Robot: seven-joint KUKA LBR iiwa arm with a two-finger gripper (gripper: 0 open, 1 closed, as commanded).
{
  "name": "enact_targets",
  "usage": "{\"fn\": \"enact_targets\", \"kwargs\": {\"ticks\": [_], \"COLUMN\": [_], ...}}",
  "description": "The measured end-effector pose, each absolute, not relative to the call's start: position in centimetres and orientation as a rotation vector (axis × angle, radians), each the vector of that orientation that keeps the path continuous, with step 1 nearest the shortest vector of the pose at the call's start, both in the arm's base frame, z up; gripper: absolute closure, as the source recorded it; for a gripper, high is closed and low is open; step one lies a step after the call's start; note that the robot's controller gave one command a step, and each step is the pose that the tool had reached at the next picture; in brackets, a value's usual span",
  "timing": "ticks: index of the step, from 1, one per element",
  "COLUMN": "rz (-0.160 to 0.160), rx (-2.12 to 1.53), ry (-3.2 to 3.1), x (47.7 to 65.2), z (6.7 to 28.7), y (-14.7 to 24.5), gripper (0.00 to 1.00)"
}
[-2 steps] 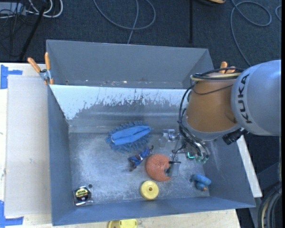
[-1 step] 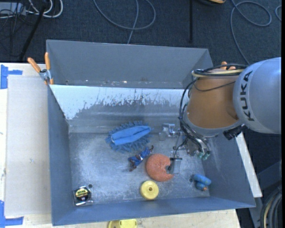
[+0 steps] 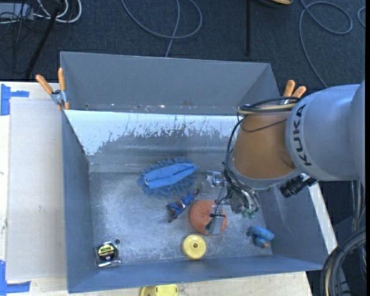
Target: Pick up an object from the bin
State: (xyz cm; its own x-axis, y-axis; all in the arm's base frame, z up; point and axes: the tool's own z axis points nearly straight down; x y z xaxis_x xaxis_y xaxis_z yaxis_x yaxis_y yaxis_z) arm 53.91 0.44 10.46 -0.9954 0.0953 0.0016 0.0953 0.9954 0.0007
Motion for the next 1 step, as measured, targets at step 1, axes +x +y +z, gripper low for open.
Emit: {"fn": "enact_targets", "kwargs": {"ticks": [1], "rz": [-0.001], "rx": [-0.297], "ry": [-3.124], "x": [54.45], "z": [8.61], "y": [1.32], "gripper": [0.0]}}
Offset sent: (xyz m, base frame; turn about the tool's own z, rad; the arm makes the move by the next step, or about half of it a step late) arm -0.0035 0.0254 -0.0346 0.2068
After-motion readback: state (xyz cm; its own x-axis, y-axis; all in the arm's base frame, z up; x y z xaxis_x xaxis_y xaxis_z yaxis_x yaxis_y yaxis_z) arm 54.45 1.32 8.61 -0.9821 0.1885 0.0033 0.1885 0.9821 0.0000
